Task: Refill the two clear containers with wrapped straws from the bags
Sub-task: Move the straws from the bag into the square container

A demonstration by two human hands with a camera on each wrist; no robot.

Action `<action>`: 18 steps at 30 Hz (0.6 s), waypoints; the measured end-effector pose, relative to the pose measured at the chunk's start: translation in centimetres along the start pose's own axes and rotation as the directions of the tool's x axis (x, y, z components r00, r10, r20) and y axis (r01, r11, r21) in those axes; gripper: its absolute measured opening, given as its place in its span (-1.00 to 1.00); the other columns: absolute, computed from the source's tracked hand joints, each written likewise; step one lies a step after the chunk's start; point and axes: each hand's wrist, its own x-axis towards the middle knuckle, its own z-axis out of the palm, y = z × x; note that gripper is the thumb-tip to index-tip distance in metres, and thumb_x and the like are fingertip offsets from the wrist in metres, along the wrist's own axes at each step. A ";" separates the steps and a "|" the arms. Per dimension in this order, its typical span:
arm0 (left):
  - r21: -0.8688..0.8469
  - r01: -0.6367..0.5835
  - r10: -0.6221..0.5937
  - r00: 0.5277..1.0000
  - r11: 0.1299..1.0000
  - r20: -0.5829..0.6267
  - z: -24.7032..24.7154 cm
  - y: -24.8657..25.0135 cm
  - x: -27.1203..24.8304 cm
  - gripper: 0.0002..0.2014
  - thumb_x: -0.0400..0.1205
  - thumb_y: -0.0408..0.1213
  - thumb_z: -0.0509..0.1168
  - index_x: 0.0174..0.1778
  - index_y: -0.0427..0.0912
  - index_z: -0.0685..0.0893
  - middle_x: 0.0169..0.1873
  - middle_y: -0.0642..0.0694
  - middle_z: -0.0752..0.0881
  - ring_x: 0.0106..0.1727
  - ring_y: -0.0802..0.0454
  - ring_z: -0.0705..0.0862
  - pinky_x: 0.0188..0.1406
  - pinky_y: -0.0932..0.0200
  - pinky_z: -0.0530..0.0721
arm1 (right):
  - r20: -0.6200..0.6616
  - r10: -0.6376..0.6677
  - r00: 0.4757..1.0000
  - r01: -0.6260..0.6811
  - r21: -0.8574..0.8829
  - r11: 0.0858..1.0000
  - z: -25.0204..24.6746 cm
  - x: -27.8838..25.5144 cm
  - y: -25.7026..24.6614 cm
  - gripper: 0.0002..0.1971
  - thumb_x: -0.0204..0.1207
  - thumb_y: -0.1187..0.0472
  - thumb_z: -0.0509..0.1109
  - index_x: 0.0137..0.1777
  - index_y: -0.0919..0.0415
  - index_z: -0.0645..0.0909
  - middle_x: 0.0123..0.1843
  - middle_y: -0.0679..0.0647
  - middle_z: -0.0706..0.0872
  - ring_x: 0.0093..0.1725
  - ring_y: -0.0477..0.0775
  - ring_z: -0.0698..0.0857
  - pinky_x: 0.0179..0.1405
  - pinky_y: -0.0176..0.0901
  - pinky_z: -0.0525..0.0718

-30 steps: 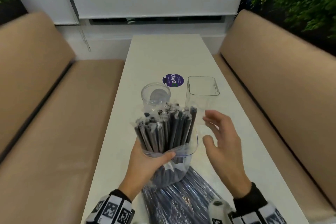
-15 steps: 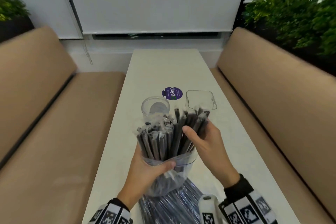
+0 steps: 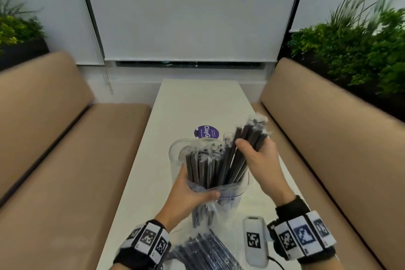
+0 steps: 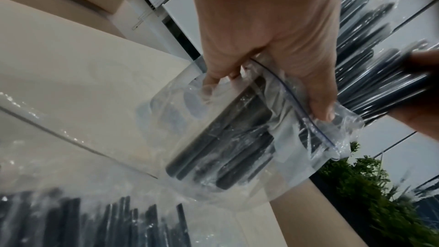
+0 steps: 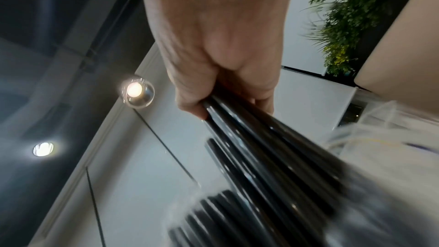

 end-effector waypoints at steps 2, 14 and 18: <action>0.023 0.017 -0.017 1.000 1.000 0.005 -0.1 -0.4 0.4 -0.03 0.22 -0.18 0.75 0.52 0.10 0.41 0.29 0.20 0.72 0.30 0.38 0.67 0.31 0.33 0.59 | -0.062 0.013 0.998 -0.011 0.041 0.999 -0.6 1.0 -0.9 -0.81 0.55 0.32 0.35 -0.24 0.34 0.74 -0.19 0.29 0.85 -0.14 0.29 0.81 -0.09 0.06 0.76; 0.020 0.092 -0.092 0.996 0.996 -0.009 -1.1 -2.1 0.8 -0.13 0.22 -0.22 0.73 0.42 0.13 0.47 0.21 0.14 0.75 0.16 0.42 0.73 0.11 0.44 0.71 | -0.241 -0.102 0.965 0.156 0.219 0.963 -4.3 4.7 -9.2 -0.82 0.64 0.43 0.24 -0.15 0.20 0.56 -0.26 0.07 0.76 -0.21 0.04 0.80 -0.18 -0.15 0.81; -0.002 0.104 -0.104 0.994 0.995 -0.017 -1.4 -2.9 0.5 -0.10 0.19 -0.16 0.75 0.44 0.11 0.49 0.24 0.12 0.77 0.24 0.26 0.74 0.10 0.37 0.70 | -0.402 -0.115 0.908 0.259 0.326 0.909 -6.2 8.8 -10.5 -0.86 0.63 0.40 0.28 0.01 0.16 0.43 -0.17 0.12 0.75 -0.17 0.05 0.81 -0.06 -0.09 0.83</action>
